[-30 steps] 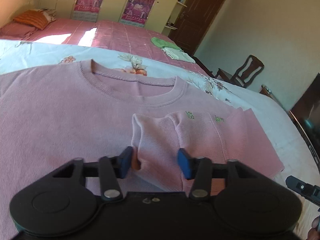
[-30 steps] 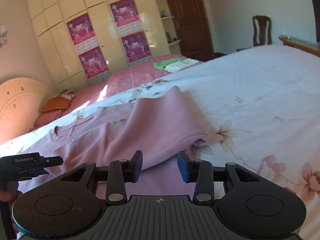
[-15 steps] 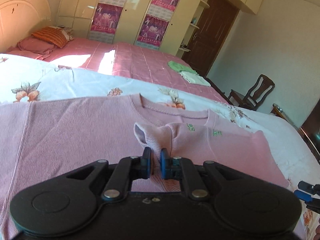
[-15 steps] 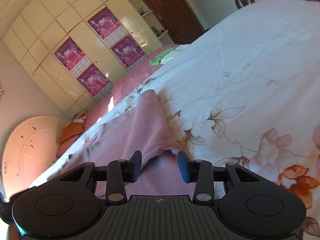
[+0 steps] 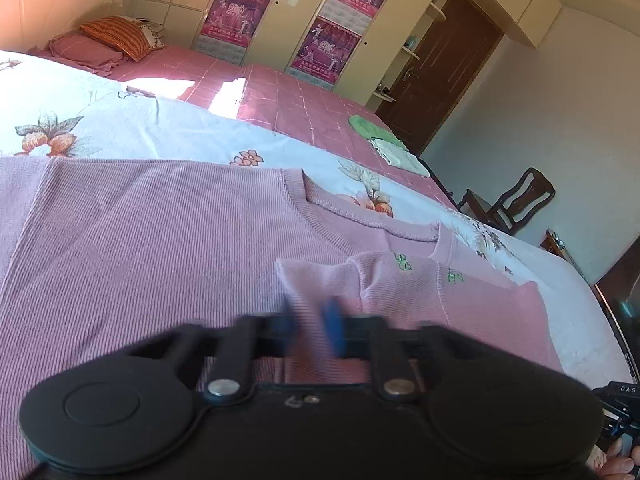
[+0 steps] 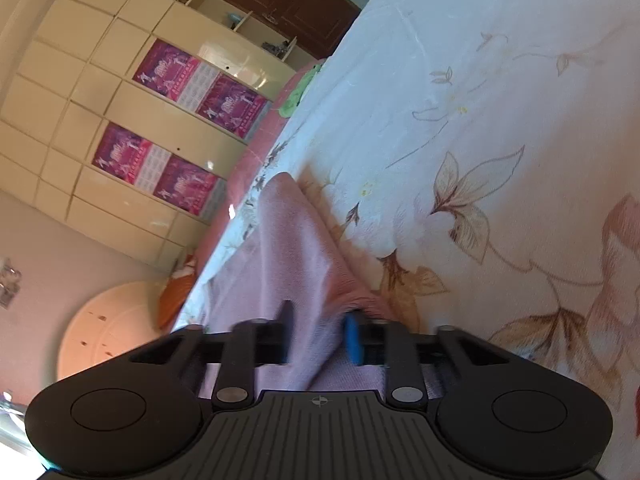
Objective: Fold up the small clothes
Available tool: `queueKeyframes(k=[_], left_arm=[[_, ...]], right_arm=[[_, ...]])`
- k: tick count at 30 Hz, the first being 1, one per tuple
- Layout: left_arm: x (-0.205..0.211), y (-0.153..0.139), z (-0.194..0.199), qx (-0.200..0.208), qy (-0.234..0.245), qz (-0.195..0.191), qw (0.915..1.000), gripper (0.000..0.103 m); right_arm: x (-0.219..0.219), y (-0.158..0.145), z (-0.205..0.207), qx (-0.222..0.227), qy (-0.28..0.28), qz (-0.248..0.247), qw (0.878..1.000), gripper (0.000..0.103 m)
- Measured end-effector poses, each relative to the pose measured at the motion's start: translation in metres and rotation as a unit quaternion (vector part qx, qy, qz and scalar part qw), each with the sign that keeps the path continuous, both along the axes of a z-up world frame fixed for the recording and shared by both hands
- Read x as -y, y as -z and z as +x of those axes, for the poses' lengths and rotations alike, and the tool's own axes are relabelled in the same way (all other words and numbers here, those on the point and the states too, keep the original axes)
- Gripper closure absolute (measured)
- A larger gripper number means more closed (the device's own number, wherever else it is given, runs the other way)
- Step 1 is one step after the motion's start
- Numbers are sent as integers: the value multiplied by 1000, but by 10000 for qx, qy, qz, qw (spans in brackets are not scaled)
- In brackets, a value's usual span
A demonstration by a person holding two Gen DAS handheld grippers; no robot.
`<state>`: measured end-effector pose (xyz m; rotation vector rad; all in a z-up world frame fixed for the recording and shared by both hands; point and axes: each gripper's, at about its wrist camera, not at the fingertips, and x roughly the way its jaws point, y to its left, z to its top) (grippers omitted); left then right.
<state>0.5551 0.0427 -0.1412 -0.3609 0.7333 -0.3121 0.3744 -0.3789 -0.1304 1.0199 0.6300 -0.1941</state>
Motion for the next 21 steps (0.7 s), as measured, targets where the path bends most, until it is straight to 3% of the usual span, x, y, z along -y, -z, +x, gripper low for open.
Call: queueKeyframes(k=[3, 4, 6, 8, 9, 10, 12, 15, 20, 21], left_arm=[[3, -23, -23, 833, -62, 100, 9965, 98], [6, -23, -26, 856, -54, 228, 9961, 98], [11, -11, -22, 527, -5, 499, 9974, 97], [6, 0, -19, 196, -68, 591, 9980, 84], [1, 1, -22, 258, -163, 591, 9978, 70], [-4, -2, -24, 367, -225, 576, 9974, 47], [-11, -6, -23, 557, -285, 515, 9967, 35], [-10, -6, -3, 449, -155, 367, 9982, 38], [7, 5, 24, 136, 149, 437, 9988, 52], [10, 5, 26, 131, 205, 472, 9986, 66]], right_arm=[[-3, -11, -12, 264, -76, -298, 9992, 98], [-6, -13, -12, 231, -170, -459, 9985, 98], [-9, -5, -6, -177, -419, -636, 9969, 97], [-8, -5, -8, -177, -702, -643, 9953, 97], [-5, -10, -10, -218, -878, -684, 9935, 90], [-3, -17, -16, -133, -941, -759, 9926, 76], [0, -35, -27, 256, -925, -1178, 9884, 68], [5, -44, -2, 357, -1024, -1576, 9815, 69], [18, -27, 72, 293, -1131, -1419, 9830, 69], [20, -22, 83, 250, -1181, -1376, 9831, 69]])
